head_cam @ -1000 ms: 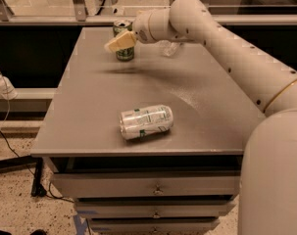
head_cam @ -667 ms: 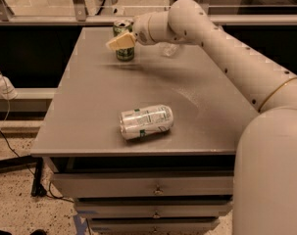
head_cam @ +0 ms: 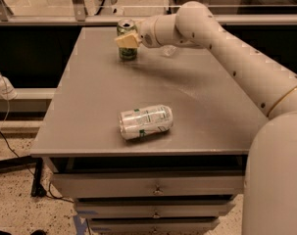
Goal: Move green can near 7up can
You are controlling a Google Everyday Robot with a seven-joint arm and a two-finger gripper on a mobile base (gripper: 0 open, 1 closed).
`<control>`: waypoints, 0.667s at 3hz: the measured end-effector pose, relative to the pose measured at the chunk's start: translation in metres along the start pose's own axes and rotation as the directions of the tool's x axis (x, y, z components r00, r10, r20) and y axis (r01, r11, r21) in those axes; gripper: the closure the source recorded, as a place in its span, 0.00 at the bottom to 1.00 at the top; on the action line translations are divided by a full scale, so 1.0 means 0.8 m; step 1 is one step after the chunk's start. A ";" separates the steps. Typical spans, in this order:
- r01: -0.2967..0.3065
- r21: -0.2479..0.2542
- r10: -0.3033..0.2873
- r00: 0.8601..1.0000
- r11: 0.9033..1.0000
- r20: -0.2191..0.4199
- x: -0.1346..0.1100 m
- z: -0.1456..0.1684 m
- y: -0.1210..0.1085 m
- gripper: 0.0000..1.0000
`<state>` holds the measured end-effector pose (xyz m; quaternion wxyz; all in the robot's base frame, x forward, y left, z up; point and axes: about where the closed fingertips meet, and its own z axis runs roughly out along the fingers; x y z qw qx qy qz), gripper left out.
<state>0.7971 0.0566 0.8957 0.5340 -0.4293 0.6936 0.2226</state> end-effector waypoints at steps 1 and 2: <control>-0.036 -0.038 0.037 0.998 0.999 0.046 -0.002 -0.035 0.023 0.88; -0.054 -0.070 0.059 0.995 0.996 0.075 -0.003 -0.086 0.049 1.00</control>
Offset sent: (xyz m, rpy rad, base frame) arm -0.1260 -0.0697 0.0342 0.1405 0.0373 0.0785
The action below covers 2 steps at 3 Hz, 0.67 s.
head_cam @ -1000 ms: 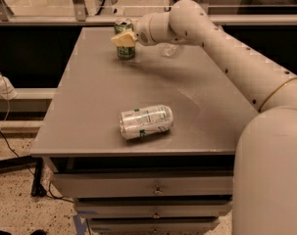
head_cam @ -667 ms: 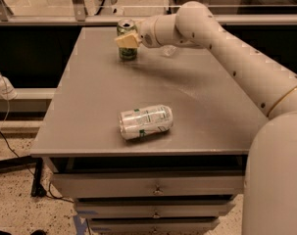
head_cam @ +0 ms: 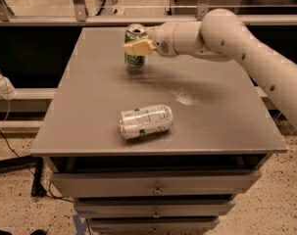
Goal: Move green can near 7up can
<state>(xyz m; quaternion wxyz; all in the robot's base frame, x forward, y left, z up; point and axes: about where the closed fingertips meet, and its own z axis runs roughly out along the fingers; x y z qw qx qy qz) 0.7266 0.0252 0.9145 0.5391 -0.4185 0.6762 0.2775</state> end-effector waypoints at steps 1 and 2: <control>0.009 -0.015 -0.009 1.000 1.000 0.012 -0.008 -0.055 0.033 1.00; 0.026 0.010 -0.026 1.000 1.000 -0.003 -0.008 -0.122 0.064 1.00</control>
Offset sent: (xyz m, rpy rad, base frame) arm -0.1531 -0.1006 0.0403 -0.0546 -0.0337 -0.0440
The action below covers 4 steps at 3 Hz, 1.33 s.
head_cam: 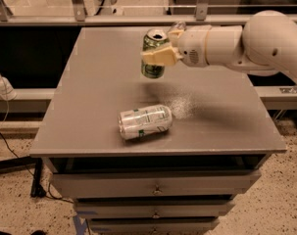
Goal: Move green can near 7up can
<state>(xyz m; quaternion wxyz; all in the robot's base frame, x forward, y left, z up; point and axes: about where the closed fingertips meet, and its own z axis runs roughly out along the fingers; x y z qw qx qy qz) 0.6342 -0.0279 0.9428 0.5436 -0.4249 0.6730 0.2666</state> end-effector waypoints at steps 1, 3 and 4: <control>0.008 0.062 -0.006 0.999 0.998 -0.042 0.020 -0.061 0.002 1.00; -0.005 0.138 0.020 0.994 0.990 -0.110 0.064 -0.140 -0.021 1.00; -0.020 0.114 0.036 0.990 0.993 -0.135 0.081 -0.157 -0.015 1.00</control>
Offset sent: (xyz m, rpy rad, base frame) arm -0.0452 -0.1496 -0.0149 -0.1168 0.0130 -0.2009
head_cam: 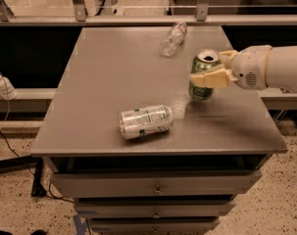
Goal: Move green can near 7up can
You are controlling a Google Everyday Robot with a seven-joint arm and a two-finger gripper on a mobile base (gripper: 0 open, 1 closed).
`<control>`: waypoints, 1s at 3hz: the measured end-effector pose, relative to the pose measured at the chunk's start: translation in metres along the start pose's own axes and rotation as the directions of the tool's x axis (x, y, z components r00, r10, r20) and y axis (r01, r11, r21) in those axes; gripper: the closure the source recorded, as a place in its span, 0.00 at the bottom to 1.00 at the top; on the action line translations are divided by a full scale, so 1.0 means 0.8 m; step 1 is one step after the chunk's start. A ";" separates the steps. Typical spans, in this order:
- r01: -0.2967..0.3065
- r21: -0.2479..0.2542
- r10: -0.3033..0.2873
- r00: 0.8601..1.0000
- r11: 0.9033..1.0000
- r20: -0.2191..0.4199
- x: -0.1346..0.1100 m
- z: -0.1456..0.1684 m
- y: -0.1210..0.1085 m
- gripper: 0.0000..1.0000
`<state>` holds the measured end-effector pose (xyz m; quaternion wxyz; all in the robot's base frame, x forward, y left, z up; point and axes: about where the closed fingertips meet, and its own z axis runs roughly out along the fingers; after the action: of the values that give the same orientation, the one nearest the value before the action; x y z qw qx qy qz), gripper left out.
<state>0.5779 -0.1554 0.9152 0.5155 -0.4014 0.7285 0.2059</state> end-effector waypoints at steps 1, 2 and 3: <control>-0.002 -0.060 0.001 1.000 0.998 -0.008 0.009 0.005 0.017 1.00; 0.004 -0.121 -0.004 1.000 0.993 -0.003 0.011 0.017 0.035 1.00; 0.013 -0.167 -0.014 1.000 0.986 0.000 0.010 0.027 0.050 0.82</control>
Offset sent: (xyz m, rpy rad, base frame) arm -0.0222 0.0367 -0.0257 0.0248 0.0648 0.1766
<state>0.5577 -0.1194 0.8952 0.4810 -0.4482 0.7063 0.2625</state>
